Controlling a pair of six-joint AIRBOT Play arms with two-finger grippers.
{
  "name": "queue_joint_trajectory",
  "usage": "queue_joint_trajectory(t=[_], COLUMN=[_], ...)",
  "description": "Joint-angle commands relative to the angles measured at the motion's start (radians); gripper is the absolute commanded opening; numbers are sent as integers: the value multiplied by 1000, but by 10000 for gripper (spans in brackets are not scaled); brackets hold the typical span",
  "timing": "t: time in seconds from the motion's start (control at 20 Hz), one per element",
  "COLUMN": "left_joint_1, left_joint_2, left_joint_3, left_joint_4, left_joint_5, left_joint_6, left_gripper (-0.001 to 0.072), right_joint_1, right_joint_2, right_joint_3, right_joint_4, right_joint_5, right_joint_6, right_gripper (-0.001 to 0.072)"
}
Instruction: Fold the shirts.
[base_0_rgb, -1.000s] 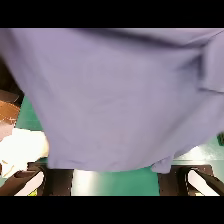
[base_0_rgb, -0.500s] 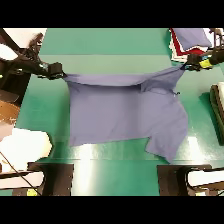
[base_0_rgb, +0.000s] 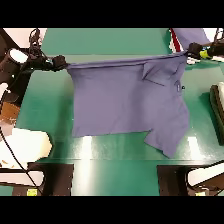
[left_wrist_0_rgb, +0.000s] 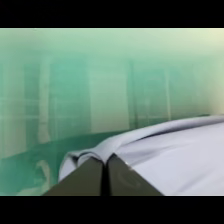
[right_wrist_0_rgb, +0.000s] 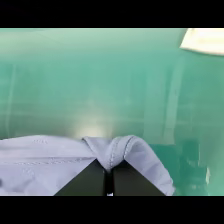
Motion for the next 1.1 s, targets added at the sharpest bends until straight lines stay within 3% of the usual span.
queue_joint_trajectory(t=[0.0,0.4,0.55,0.6,0.65,0.7,0.75,0.95,1.05], left_joint_1=[0,-53,-52,-51,-52,-48,-37,53,74], left_joint_2=[-4,-52,-56,-53,-53,-53,-53,14,86], left_joint_3=[3,-153,-176,-176,-170,-159,-139,-125,-202], left_joint_4=[5,3,7,7,6,8,8,59,122], left_joint_5=[-68,-143,-145,-149,-164,-193,-245,-447,-486], left_joint_6=[56,78,14,-7,-13,-29,-35,-26,-26], left_gripper=[22,22,30,296,590,635,635,635,634], right_joint_1=[-20,-14,-14,-14,-14,-23,-35,-117,-175], right_joint_2=[36,169,193,198,202,209,218,337,428], right_joint_3=[-79,-489,-571,-582,-582,-579,-568,-581,-655], right_joint_4=[-121,-155,-154,-151,-120,-79,-47,-24,-23], right_joint_5=[40,-37,-39,-35,-21,-3,28,191,246], right_joint_6=[0,10,10,19,18,16,12,-74,-84], right_gripper=[20,21,22,26,89,300,345,345,341])
